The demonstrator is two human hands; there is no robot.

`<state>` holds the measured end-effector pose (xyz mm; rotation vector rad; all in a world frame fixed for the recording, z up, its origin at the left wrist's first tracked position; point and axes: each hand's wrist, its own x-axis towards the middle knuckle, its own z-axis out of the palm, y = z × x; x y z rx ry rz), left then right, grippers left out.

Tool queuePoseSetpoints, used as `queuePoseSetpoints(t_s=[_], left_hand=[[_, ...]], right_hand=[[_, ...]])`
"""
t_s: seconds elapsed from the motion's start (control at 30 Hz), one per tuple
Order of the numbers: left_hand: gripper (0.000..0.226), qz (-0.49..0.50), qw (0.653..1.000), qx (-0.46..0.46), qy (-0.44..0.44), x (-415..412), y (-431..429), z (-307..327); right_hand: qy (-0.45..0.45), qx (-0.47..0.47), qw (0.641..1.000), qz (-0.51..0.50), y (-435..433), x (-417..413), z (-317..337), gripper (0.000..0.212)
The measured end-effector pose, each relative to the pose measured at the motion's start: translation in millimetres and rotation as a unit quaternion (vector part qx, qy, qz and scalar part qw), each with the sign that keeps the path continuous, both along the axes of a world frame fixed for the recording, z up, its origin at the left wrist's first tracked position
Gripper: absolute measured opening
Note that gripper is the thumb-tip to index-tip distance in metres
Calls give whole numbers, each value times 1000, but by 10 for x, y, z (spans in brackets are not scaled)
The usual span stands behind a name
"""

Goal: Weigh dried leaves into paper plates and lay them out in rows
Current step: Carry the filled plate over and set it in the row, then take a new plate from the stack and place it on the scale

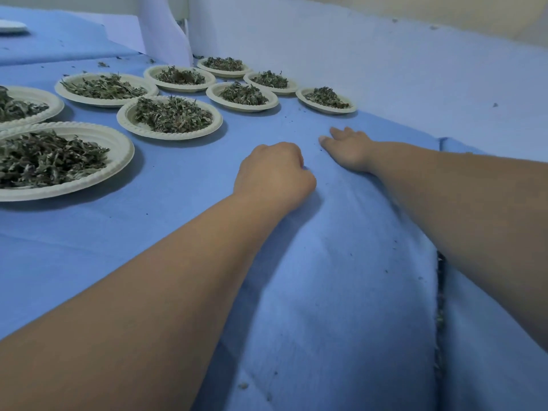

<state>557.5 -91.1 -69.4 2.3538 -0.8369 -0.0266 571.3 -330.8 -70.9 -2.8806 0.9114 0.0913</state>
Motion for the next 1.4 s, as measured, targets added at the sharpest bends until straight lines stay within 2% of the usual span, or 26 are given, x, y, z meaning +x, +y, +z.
queuePoseSetpoints(t_s=[0.17,0.27,0.4,0.47,0.6,0.7,0.77,0.93,1.0,1.07,1.17,1.27,1.33,1.4], left_hand=[[36,-35,994,71,-74,-68,9,1],[37,-75,991,85,-75,-167,13,21],[42,-49,986,143,-77,-333,-4,75],[43,-45,984,157,-65,-492,-8,74],[40,-53,989,130,-50,-1039,-15,47],[39,-44,994,101,-4,-1461,1,67],[41,-41,994,99,-6,-1700,25,96],[44,-69,984,162,-33,-2260,68,182],[41,-70,980,186,-26,-2473,84,227],[37,-73,977,197,-32,-2685,102,253],[38,-105,979,160,-71,-3043,81,242],[49,-162,979,95,-81,-3448,-70,285],[40,-203,974,57,-83,-3726,-235,327],[35,-235,968,35,-85,-3997,-407,393]], right_hand=[[17,-4,1000,17,138,-497,-35,82],[20,-4,999,43,283,-919,-26,81],[11,15,997,78,516,-1468,50,79],[33,-12,995,92,620,-1657,137,77],[80,-54,991,92,857,-1982,319,68],[75,-69,989,110,1032,-2319,380,58],[62,-85,988,117,1136,-2585,396,47],[37,-109,984,138,1412,-3166,411,27],[21,-83,986,140,1477,-3411,399,14],[-5,-48,991,128,1482,-3676,402,13],[-42,-13,993,109,1432,-4119,438,9],[-110,6,990,87,1375,-4617,528,14],[-139,5,988,71,1333,-4982,586,14],[-175,3,984,45,1265,-5365,614,24]])
